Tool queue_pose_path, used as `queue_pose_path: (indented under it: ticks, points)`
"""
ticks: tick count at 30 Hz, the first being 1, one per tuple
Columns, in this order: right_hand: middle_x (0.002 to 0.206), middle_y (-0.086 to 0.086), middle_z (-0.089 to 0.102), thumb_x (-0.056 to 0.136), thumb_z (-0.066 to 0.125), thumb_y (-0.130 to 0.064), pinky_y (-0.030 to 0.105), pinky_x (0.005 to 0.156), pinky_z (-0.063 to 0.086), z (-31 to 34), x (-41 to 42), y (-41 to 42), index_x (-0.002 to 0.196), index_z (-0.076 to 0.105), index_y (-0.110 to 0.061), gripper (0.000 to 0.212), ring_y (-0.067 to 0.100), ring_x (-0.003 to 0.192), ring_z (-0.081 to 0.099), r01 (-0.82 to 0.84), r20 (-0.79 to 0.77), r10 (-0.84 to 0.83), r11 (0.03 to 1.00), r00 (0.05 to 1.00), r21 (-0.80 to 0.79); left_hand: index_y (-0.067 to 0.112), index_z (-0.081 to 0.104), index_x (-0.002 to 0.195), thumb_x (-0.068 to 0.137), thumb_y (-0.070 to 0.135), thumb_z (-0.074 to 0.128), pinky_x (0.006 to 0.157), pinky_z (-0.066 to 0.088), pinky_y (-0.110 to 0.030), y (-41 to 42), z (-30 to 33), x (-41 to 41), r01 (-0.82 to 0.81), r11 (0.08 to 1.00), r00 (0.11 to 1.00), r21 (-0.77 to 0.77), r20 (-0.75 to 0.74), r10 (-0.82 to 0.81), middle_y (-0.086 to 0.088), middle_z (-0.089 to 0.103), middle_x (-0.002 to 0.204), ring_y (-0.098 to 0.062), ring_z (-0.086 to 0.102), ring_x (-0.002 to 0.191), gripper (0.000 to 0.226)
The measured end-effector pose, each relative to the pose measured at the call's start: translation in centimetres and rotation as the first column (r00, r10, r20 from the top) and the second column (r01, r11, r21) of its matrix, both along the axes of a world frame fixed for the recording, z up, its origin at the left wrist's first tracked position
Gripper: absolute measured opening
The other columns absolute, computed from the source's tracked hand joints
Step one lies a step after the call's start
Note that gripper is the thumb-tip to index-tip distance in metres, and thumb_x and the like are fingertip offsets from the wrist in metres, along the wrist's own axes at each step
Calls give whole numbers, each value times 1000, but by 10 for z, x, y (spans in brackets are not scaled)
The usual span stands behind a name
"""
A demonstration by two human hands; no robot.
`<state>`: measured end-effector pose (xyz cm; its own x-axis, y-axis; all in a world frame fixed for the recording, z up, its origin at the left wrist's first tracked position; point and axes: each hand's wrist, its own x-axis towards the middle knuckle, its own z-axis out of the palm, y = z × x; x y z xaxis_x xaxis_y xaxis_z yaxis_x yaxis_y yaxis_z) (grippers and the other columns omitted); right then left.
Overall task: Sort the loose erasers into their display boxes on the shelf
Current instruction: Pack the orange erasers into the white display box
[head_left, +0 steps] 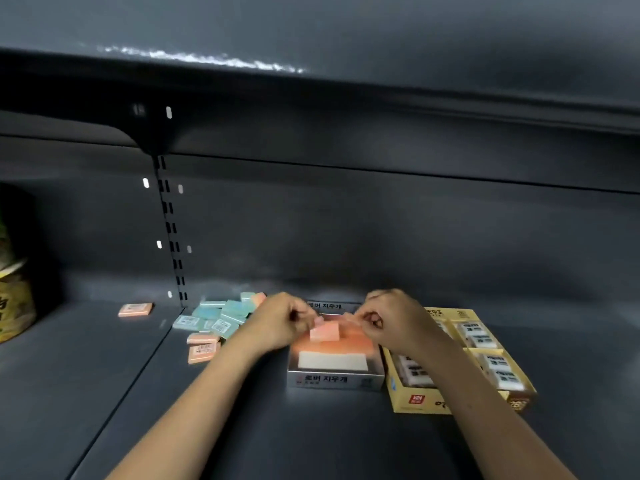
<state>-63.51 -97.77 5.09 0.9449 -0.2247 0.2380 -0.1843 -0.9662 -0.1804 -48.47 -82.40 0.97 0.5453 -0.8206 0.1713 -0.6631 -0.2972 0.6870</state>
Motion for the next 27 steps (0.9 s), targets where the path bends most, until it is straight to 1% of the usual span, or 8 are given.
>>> queue_pose_path:
  ticks: [3,5,9,13,17,19,23,27]
  points:
    - [84,-5,63,90,54,-31,26,75,49,-2,-5,-3,88,73,-16,25,9,78,56,-2,-31,1,999,1000,-33,14,71,77,84,28,65,68,44,-17,-15,-5,-8,2,999,999,43,52,-4,6,69,70,2,55,66,17]
    - [85,-5,64,91,53,-30,25,82,46,-4,-7,-4,89,73,-16,24,9,83,55,-12,-42,10,999,999,-47,16,73,79,84,28,65,69,40,-14,-22,-7,-10,-6,998,996,68,92,-1,9,66,74,-1,58,74,14]
    - [84,-8,64,90,53,-32,22,83,46,-12,-7,-4,87,72,-20,22,6,82,52,-8,-51,6,999,999,-49,18,74,82,83,24,65,80,34,-12,-30,-13,-11,-31,995,982,91,187,13,7,67,85,-10,60,90,11]
    - [82,-9,62,89,54,-31,26,88,46,-14,-4,-4,84,71,-22,20,7,80,52,-22,-47,18,996,999,-89,26,73,78,81,24,64,91,36,-18,-33,-17,-10,-68,992,970,111,238,40,13,68,84,-13,58,96,10]
    - [87,-5,64,89,53,-23,30,93,44,-14,-3,4,87,70,-18,17,11,86,52,-46,-70,36,989,997,-143,37,62,60,73,12,57,96,41,-26,-30,-19,-10,-88,990,965,109,257,58,19,66,78,-14,59,95,28]
    - [95,-2,64,89,53,-17,29,90,43,-12,-3,9,92,70,-16,17,15,94,52,-43,-81,28,980,996,-192,33,66,67,73,12,59,95,42,-26,-30,-17,-12,-99,992,960,77,268,75,16,68,85,-14,59,95,23]
    - [100,1,63,86,56,-10,28,84,45,-13,2,12,91,69,-15,15,18,100,55,17,-134,-44,980,990,-199,28,70,79,71,26,69,95,41,-26,-29,-18,-12,-65,995,950,74,309,39,14,68,88,-12,58,93,8]
    - [97,3,64,84,58,-7,30,84,47,-13,8,11,90,68,-13,13,19,98,56,49,-149,-79,980,986,-192,31,69,81,59,43,78,93,40,-27,-27,-21,-9,-41,993,939,113,345,-1,15,65,88,-11,55,92,26]
